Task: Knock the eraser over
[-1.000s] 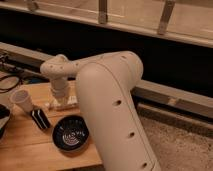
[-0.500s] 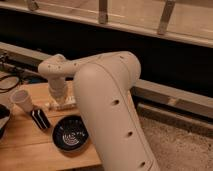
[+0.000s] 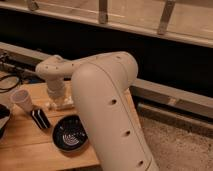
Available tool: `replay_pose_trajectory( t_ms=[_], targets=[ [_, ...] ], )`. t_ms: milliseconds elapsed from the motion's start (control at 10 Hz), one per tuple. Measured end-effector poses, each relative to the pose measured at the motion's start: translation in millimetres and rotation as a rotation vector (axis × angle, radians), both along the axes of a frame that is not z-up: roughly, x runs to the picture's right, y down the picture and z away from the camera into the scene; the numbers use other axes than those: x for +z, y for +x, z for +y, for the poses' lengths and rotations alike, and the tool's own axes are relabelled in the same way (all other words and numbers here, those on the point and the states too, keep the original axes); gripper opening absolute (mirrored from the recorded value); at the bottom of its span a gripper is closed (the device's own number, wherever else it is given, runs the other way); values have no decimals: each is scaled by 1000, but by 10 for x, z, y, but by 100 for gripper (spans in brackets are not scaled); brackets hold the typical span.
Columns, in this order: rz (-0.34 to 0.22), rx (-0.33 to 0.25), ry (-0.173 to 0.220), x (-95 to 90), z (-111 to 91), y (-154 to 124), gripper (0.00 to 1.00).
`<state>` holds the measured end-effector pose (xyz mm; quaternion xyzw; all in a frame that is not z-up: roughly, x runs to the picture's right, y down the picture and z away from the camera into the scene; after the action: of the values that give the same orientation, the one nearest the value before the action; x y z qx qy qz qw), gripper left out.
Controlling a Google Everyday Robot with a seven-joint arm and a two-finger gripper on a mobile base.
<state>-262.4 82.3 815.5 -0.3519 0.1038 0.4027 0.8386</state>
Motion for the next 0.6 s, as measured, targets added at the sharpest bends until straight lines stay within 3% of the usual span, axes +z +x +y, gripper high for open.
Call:
replay_pose_trajectory(
  t_ms=[600],
  targets=[
    [-8,-5,-5,-22,45,-107,0]
  ],
)
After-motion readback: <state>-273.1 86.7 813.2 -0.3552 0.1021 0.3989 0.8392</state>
